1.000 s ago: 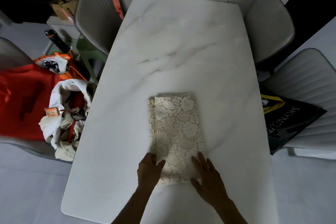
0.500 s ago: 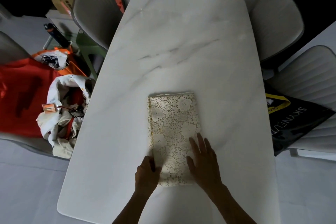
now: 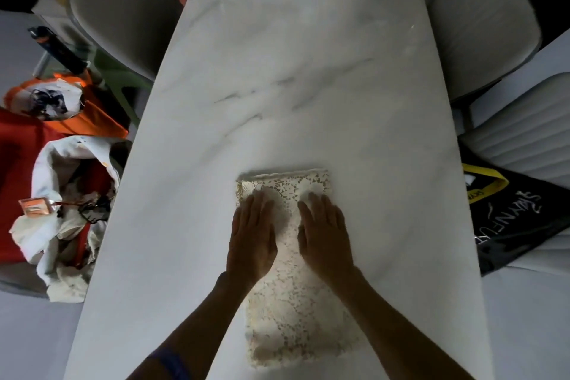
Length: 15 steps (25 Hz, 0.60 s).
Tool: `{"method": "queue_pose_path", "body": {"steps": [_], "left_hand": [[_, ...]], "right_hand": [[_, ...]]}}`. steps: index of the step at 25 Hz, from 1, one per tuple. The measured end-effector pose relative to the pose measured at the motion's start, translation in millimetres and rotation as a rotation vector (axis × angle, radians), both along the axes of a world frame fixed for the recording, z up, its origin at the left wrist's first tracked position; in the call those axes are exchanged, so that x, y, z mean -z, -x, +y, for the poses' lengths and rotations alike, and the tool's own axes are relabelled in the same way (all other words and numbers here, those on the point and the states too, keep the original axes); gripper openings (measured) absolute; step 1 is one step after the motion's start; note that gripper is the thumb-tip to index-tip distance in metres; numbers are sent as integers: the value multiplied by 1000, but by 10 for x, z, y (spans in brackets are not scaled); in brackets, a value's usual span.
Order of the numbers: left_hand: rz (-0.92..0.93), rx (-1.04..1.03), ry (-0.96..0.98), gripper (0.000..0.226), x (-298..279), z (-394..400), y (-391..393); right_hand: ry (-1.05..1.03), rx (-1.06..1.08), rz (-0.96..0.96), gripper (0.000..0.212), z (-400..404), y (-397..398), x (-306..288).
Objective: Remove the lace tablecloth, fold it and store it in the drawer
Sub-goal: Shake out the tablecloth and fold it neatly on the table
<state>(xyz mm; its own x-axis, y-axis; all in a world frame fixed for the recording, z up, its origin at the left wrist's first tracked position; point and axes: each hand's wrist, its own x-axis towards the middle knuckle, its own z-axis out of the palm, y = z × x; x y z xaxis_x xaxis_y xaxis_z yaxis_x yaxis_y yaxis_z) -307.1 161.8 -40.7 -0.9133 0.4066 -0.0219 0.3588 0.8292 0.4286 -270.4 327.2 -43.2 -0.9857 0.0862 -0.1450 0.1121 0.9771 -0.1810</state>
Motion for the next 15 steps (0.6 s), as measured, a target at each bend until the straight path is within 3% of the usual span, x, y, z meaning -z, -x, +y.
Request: {"method": "queue_pose_path", "body": {"steps": [3,7,15], "left_hand": [[-72,6,122,60,226,-24,376],[-26,-26,215,64,404,-39,415],[-30,3,246,64,467,-53,461]], "right_hand": [[7,-5,34,56,125,433,173],[8,33,30,58,171,505,392],[13,6,42,63,205,526,470]]}}
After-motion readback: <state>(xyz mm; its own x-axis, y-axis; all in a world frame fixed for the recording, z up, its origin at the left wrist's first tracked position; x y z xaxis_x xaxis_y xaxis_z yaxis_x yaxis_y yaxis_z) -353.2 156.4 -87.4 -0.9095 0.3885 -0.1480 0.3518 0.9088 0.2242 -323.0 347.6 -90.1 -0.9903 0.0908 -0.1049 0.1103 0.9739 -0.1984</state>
